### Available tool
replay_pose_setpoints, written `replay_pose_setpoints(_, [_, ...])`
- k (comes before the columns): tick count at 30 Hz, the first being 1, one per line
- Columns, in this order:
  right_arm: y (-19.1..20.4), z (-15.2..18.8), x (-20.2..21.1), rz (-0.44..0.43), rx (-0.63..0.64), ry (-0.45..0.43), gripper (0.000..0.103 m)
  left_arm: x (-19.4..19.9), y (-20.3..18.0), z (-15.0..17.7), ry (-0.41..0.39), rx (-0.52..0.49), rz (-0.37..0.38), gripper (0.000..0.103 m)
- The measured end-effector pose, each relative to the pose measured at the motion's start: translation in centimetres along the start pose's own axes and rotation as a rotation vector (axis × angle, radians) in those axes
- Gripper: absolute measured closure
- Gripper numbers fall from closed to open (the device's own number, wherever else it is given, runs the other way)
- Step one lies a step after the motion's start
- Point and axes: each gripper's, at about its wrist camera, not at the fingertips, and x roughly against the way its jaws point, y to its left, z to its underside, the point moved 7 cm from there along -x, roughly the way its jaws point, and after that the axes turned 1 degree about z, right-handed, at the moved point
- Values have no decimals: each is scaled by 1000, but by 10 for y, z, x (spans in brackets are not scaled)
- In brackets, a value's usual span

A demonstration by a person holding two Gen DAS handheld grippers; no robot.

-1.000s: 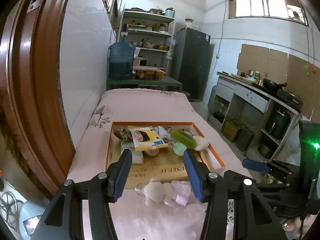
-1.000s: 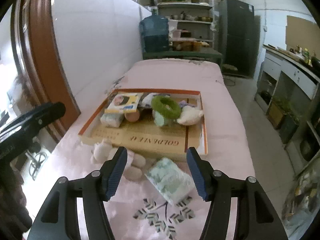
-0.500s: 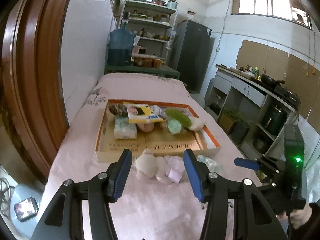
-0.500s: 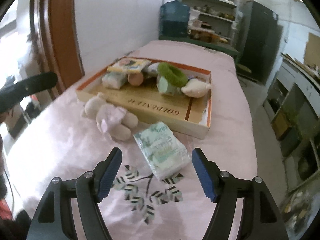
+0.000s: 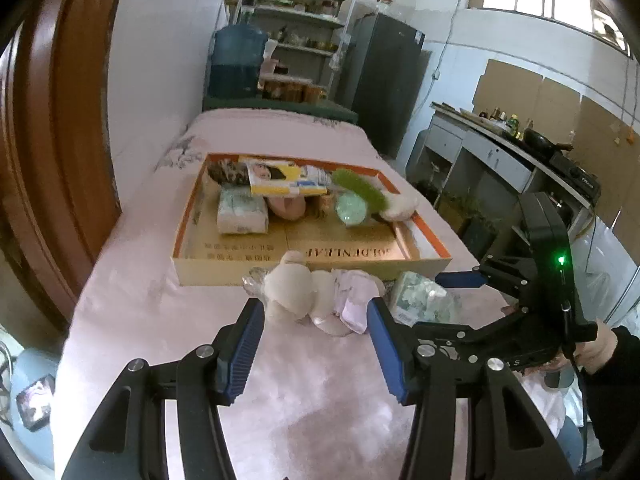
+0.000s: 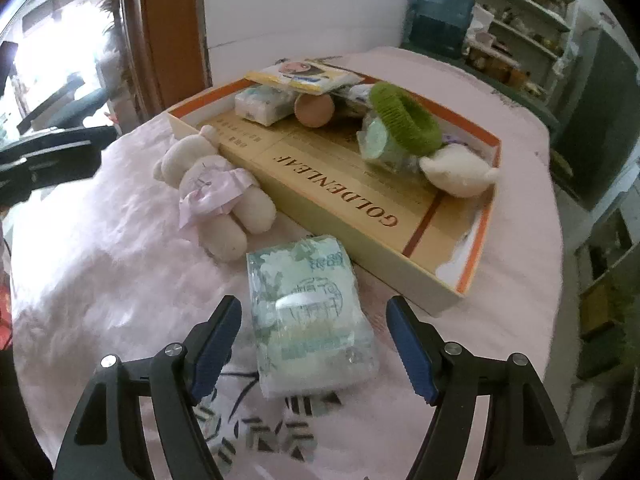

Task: Organize soft objects
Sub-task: 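Grasp the white bunny plush with left tool while right tool grasps the tissue pack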

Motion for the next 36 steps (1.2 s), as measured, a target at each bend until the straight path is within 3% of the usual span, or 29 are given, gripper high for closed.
replay_pose_setpoints(4, [2,1,-11,-17,-5,11,30,-14,3,5,37,30,13,50])
replay_pose_setpoints(6, [4,4,-15,-16,-15,26,47,-19,6,6,47,42,12,50])
replay_pose_setpoints(8, [4,5,-13,-41,-62,9,52,-24,9,6,54,50,10,50])
replay_pose_setpoints(15, [9,9,-11,21,-143,-8,53,-42,27,4,84,99,24,50])
replay_pose_setpoints(25, [10,9,-12,34,-168,-28,52,-77,33,7,110,245,140,50])
replay_pose_setpoints(31, [9,9,-13,30,-172,-36,52,-83,26,-2,90,239,153,50])
replay_pose_setpoints(36, [10,10,-12,45,-171,-39,53,-75,15,-8,40,185,146,66])
